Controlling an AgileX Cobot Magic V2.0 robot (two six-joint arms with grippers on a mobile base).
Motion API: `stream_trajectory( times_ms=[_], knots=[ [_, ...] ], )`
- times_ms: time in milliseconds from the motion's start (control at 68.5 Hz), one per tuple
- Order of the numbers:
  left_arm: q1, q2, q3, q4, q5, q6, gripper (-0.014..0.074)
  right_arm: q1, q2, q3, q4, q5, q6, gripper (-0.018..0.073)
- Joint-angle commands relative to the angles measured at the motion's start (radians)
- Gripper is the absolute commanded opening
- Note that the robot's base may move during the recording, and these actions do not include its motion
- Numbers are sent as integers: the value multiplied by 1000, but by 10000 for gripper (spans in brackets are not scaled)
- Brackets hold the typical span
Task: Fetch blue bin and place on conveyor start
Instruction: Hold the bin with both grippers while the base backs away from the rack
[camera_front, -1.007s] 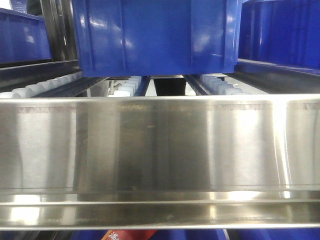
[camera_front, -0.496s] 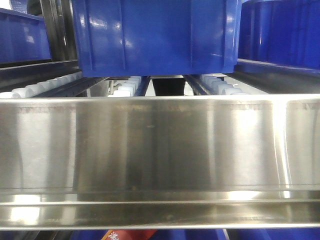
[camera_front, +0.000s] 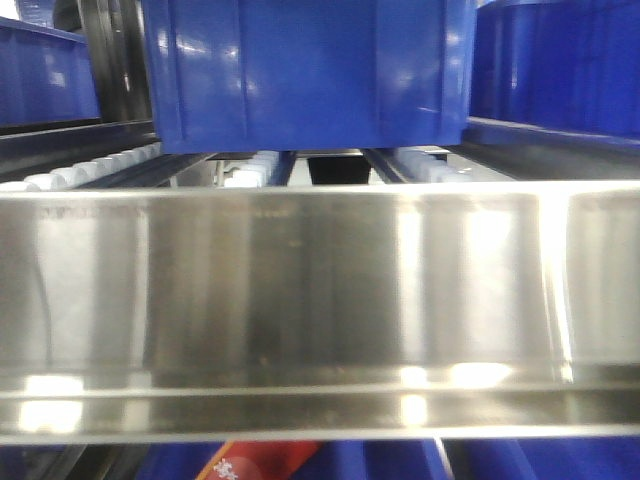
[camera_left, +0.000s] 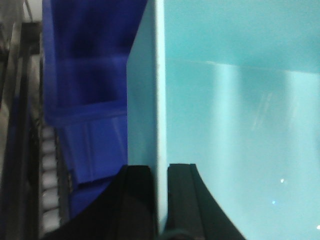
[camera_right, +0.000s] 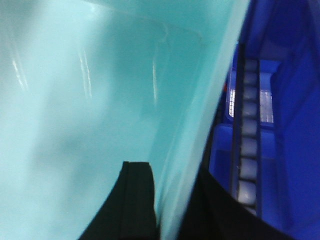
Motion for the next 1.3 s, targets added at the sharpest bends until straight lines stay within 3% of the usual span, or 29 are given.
stream_trajectory(
  times_ms=[0,248,1284],
  knots=[
    [-1,-15,-9,-23,-137,-3,-111,-1,-14,-12,1,-1,-30,-151],
    [-1,-15,-9,-17,-214,-3,-111,-1,-14,-12,1,-2,-30,-151],
    [-1,-15,-9,-14,-215,-3,-111,-1,-14,-12,1,-2,-30,-151]
  ],
)
